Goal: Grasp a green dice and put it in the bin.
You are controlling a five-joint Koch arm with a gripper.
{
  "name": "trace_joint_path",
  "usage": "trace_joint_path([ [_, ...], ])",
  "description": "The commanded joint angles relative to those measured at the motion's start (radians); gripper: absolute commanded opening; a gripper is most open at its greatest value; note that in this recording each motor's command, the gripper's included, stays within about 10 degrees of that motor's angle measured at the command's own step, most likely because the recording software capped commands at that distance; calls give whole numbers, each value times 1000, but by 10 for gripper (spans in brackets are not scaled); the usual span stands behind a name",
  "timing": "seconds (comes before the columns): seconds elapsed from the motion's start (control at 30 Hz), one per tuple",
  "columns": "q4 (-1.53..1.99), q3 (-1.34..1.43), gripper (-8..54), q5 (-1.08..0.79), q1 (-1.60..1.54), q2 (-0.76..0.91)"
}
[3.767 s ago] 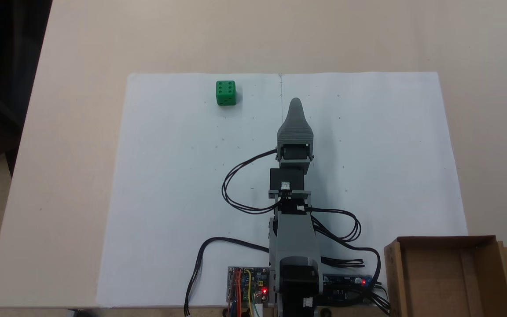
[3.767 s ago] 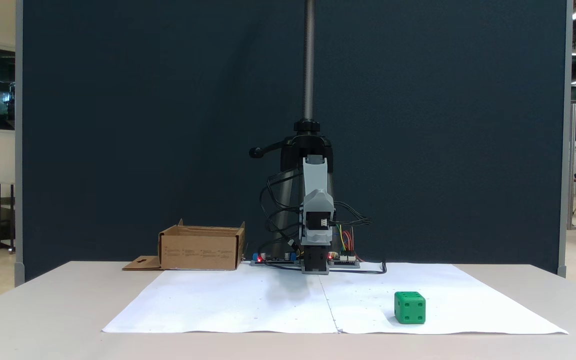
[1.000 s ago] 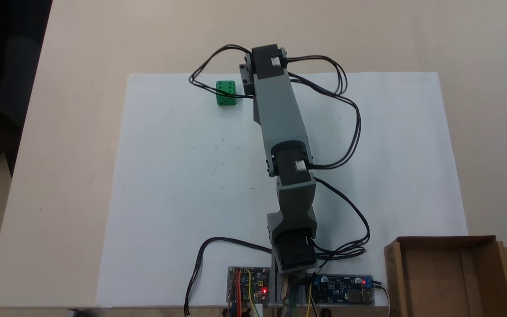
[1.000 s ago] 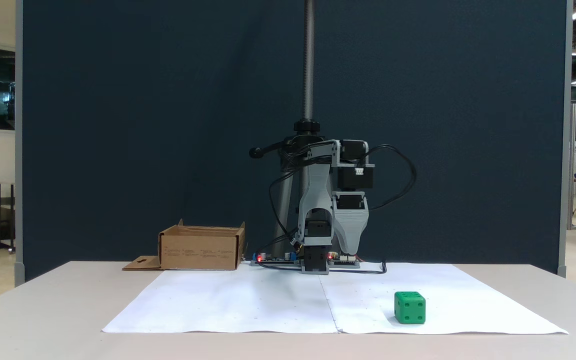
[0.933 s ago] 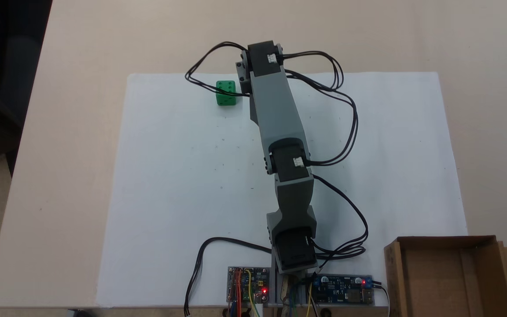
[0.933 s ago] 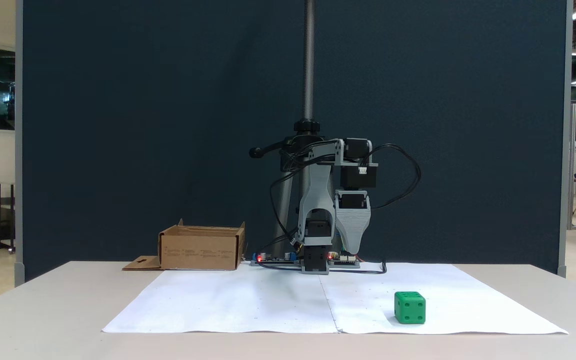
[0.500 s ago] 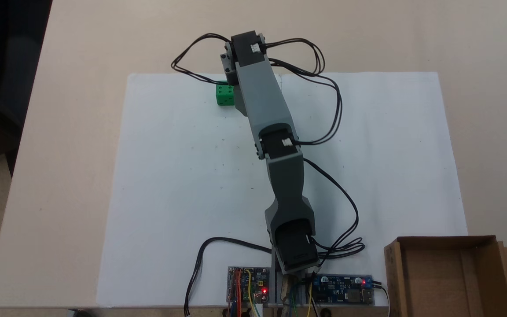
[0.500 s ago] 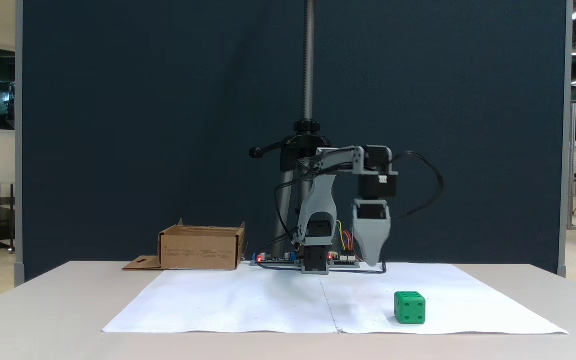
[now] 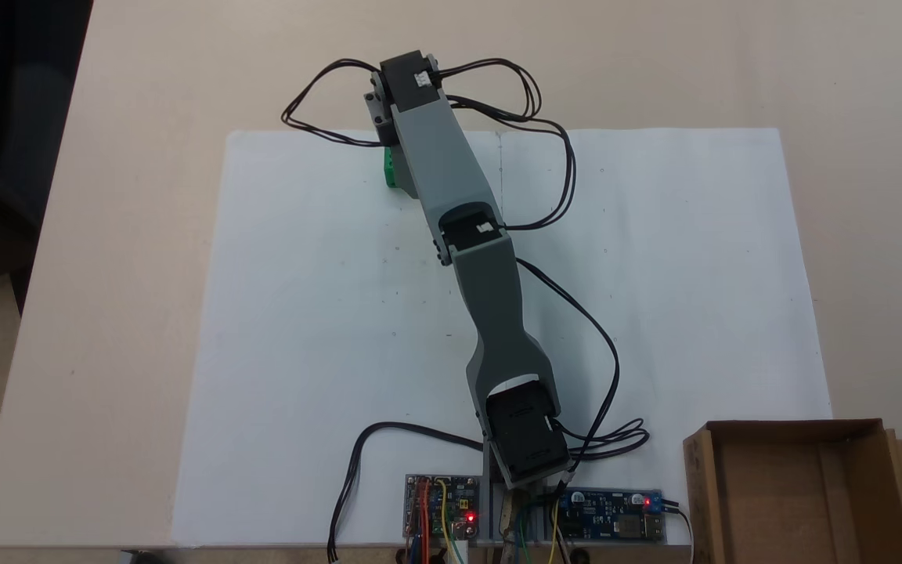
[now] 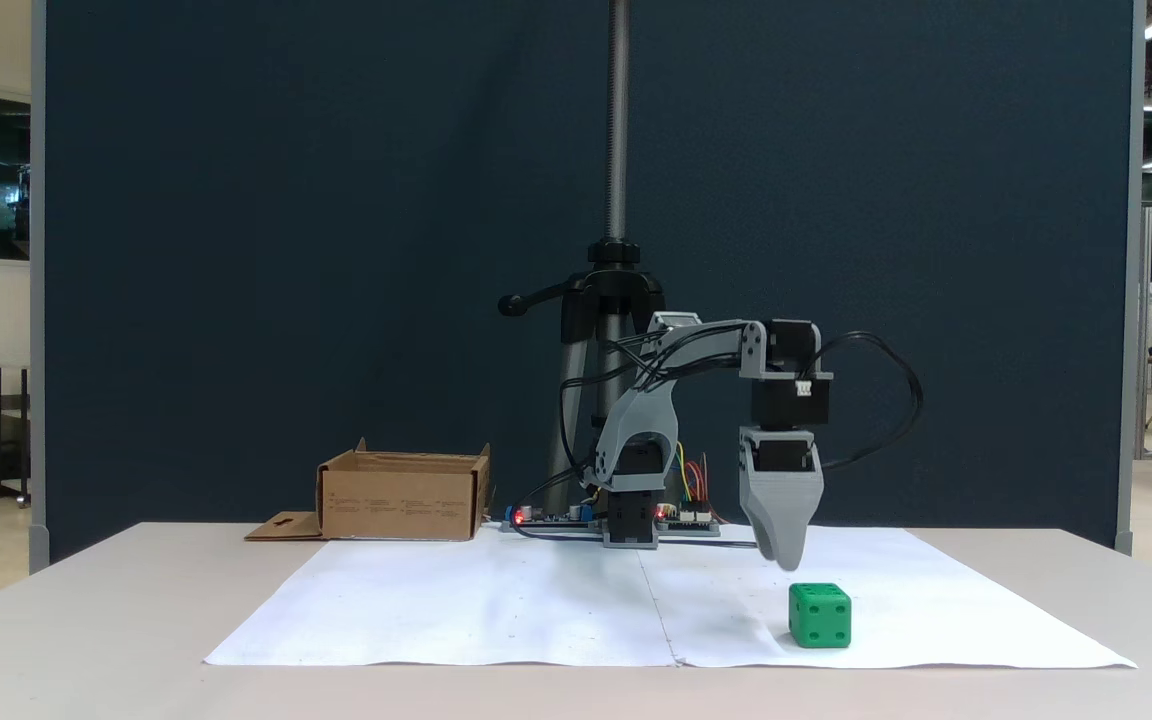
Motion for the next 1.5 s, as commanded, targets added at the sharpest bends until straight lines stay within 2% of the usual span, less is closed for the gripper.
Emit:
trace_joint_path([
  [0.0, -11, -57, 419, 80, -15, 15],
  [0.43, -52, -58, 418, 9, -23, 11],
  [1.47, -158, -77, 415, 3, -86, -51],
])
